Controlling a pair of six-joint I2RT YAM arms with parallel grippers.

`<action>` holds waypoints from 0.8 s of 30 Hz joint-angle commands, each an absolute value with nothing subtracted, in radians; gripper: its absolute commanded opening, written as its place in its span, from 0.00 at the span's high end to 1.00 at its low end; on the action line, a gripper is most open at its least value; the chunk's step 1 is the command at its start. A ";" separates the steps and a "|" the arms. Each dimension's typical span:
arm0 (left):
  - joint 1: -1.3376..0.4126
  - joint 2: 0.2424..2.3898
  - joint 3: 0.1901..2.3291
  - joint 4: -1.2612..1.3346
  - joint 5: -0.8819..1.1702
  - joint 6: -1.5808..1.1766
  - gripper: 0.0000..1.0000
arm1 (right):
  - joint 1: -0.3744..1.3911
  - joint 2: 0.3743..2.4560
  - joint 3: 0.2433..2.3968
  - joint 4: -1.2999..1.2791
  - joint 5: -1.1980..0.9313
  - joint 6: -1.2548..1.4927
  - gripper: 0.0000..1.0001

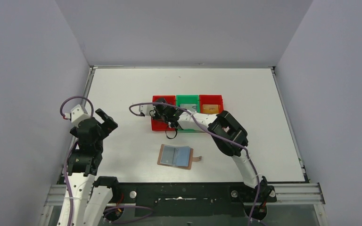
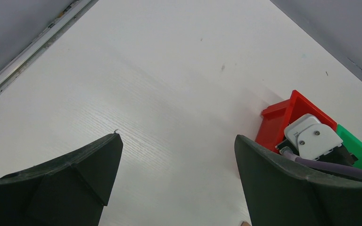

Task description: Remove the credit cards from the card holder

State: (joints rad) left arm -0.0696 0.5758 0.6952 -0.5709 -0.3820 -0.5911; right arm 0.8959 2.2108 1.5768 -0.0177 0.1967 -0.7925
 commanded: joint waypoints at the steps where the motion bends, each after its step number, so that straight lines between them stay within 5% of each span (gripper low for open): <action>1: -0.061 0.564 0.709 -0.555 -0.405 -0.594 0.09 | 0.884 2.216 1.627 0.035 0.189 -0.815 0.88; 24: -0.061 0.566 0.702 -0.543 -0.374 -0.577 0.09 | 0.862 2.245 1.576 0.020 0.152 -0.941 0.75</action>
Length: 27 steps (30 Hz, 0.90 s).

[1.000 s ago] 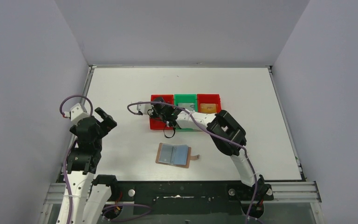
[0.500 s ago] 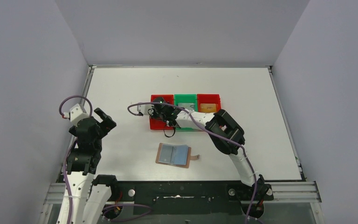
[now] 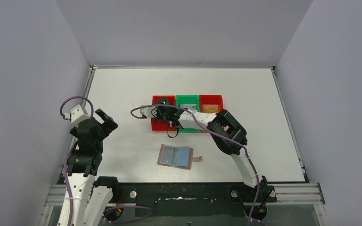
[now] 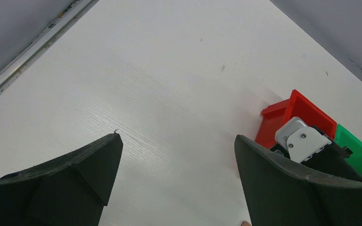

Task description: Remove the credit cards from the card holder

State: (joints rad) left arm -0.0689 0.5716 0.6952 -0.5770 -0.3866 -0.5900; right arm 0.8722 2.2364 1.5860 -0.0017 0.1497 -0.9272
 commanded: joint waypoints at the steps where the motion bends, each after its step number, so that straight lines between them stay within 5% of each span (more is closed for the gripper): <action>1: -0.061 0.567 0.702 -0.542 -0.372 -0.575 0.09 | 0.861 2.239 1.572 0.019 0.144 -0.933 0.74; 27: -0.061 0.588 0.697 -0.530 -0.332 -0.561 0.09 | 0.849 1.980 1.468 0.126 -0.006 -0.674 0.39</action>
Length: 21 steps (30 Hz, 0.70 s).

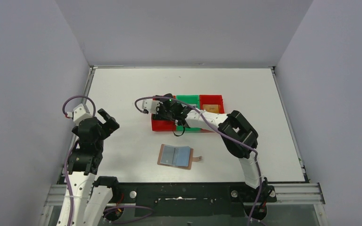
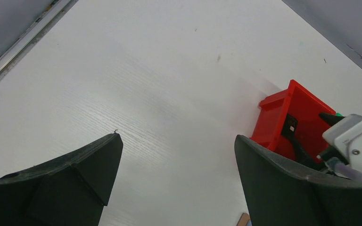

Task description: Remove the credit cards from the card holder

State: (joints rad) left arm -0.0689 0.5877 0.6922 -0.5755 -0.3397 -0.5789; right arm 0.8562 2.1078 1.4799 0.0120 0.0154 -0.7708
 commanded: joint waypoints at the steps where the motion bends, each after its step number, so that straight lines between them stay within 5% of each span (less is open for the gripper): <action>1: -0.061 0.589 0.697 -0.531 -0.331 -0.561 0.09 | 0.849 1.960 1.452 0.145 -0.004 -0.645 0.38; 7: -0.061 0.589 0.697 -0.529 -0.325 -0.558 0.09 | 0.846 1.776 1.341 0.245 0.010 -0.197 0.24; 14: -0.061 0.582 0.693 -0.522 -0.309 -0.551 0.09 | 0.899 1.616 1.173 0.048 0.054 0.449 0.23; 21: -0.061 0.596 0.688 -0.511 -0.281 -0.544 0.09 | 1.174 1.656 1.159 -0.331 0.605 0.820 0.25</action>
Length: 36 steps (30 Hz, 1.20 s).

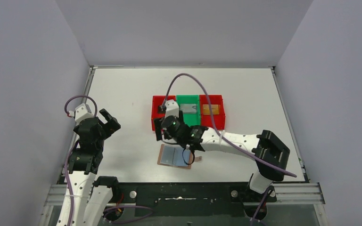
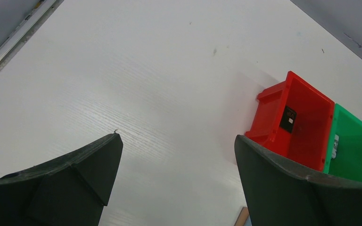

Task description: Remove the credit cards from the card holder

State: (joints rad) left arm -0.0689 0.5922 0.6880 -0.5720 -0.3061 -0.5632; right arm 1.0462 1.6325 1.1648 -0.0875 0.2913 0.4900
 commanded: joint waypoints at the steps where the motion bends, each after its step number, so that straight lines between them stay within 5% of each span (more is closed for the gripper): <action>1: -0.061 0.599 0.689 -0.511 -0.280 -0.543 0.09 | 1.195 1.662 1.155 -0.372 0.637 0.883 0.27; 8: -0.061 0.610 0.689 -0.514 -0.282 -0.543 0.09 | 1.335 1.718 1.168 -0.516 0.745 1.109 0.31; 29: -0.061 0.627 0.687 -0.514 -0.277 -0.541 0.09 | 1.296 1.869 1.153 -0.422 0.560 1.126 0.42; 36: -0.061 0.633 0.686 -0.511 -0.269 -0.540 0.09 | 1.296 1.859 1.112 -0.404 0.558 1.144 0.60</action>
